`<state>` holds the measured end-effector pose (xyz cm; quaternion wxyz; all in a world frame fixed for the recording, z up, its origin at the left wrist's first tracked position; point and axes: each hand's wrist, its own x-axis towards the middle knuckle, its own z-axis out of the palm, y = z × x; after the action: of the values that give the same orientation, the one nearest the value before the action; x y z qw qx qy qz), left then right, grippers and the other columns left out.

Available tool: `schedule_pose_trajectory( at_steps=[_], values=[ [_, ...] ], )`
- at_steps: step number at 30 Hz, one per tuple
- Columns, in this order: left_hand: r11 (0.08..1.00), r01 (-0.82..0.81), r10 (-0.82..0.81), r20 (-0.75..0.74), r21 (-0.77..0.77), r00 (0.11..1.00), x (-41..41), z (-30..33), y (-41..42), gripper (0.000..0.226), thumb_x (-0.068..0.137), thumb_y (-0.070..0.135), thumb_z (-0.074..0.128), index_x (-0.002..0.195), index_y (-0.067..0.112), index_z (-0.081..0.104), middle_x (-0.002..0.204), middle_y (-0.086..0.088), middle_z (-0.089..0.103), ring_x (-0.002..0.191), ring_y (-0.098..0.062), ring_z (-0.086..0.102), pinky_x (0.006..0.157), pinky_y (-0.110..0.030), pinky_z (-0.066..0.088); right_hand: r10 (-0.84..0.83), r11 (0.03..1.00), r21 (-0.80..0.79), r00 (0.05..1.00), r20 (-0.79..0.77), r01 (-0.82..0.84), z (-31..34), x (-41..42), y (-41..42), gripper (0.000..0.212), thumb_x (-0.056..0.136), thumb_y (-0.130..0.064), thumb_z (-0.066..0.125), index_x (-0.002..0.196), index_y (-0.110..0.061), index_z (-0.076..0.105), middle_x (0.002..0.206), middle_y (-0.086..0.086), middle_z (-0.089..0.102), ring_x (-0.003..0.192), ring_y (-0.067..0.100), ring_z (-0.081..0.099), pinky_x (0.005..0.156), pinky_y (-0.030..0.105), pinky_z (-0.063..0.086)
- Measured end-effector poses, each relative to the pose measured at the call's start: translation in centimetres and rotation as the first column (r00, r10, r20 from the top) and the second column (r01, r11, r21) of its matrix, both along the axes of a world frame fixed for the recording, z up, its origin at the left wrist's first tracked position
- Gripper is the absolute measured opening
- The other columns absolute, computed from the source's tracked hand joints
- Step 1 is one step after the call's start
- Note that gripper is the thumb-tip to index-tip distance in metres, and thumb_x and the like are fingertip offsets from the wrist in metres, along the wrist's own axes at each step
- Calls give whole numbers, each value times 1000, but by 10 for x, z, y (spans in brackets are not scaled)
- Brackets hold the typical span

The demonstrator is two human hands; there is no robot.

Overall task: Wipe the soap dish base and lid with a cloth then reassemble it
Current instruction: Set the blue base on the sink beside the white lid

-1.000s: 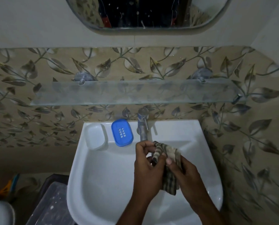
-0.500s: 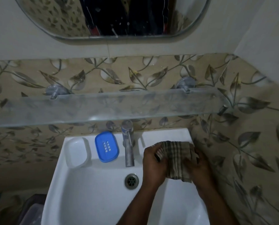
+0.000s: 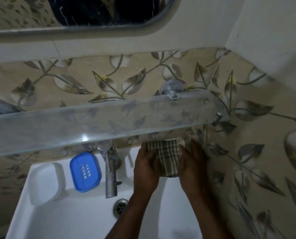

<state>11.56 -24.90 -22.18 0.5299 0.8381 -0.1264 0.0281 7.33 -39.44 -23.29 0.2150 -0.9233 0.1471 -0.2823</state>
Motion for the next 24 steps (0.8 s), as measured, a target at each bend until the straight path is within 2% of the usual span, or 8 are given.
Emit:
schedule_pose_trajectory(
  at_steps=[4, 9, 12, 13, 15, 17, 21, 24],
  values=[
    [847, 101, -176, 96, 523, 980, -13, -23, -3, 58, 89, 15, 40, 146, 13, 48, 156, -8, 44, 146, -27, 38, 117, -40, 28, 112, 936, -305, 971, -211, -174, -24, -6, 17, 53, 96, -26, 29, 140, -5, 50, 149, 17, 43, 141, 33, 38, 112, 49, 28],
    [744, 88, -192, 86, 663, 978, -15, -24, -1, 61, 85, 25, 35, 138, 8, 58, 145, -14, 55, 134, -33, 53, 108, -58, 30, 121, 910, -335, 930, -347, -244, -34, -5, 13, 57, 92, -26, 29, 139, -1, 49, 147, 20, 43, 138, 35, 42, 112, 47, 22],
    [830, 113, -180, 71, 546, 981, -21, -13, 6, 64, 93, 28, 22, 152, 9, 37, 162, -12, 27, 152, -28, 19, 122, -47, 3, 143, 945, -233, 930, -338, -230, -20, -7, 20, 57, 101, -33, 20, 139, -3, 51, 147, 16, 45, 138, 33, 43, 112, 48, 26],
    [878, 112, -167, 78, 465, 983, -28, -7, 11, 61, 97, 30, 23, 152, 11, 38, 162, -10, 27, 153, -25, 17, 125, -41, 5, 168, 967, -135, 941, -293, -214, -16, -13, 27, 58, 102, -36, 20, 137, -5, 54, 145, 14, 50, 137, 31, 45, 111, 47, 32],
    [962, 67, -110, 150, 264, 983, -49, 12, 25, 46, 101, 29, 38, 142, 17, 54, 152, -2, 48, 145, -15, 38, 121, -30, 27, 211, 972, 141, 966, -149, -190, 1, -31, 49, 51, 99, -40, 32, 124, -11, 65, 129, 7, 65, 123, 24, 59, 102, 33, 46],
    [996, -42, 20, 255, 80, 967, -76, 29, 47, 31, 98, 20, 56, 127, 23, 66, 130, 8, 67, 120, -5, 61, 101, -24, 48, 147, 921, 367, 989, -16, -132, 24, -55, 77, 38, 96, -42, 43, 102, -19, 74, 98, -4, 74, 93, 2, 67, 80, 9, 46],
    [931, -338, 365, 292, -140, 884, -120, 53, 104, 16, 94, 21, 61, 102, 22, 75, 99, 15, 73, 84, -1, 69, 70, -21, 56, 140, 850, 470, 962, 234, -238, 72, -98, 165, 26, 90, -30, 55, 72, -19, 71, 70, -10, 68, 69, -2, 61, 66, 5, 43],
    [764, -577, 612, 40, -291, 790, -126, 57, 158, 12, 96, 23, 62, 95, 27, 73, 91, 13, 75, 80, -4, 71, 64, -16, 54, 304, 713, 579, 918, 254, -396, 79, -106, 234, 19, 86, -28, 62, 72, -20, 71, 69, -12, 68, 63, 4, 65, 60, 13, 49]
  ],
)
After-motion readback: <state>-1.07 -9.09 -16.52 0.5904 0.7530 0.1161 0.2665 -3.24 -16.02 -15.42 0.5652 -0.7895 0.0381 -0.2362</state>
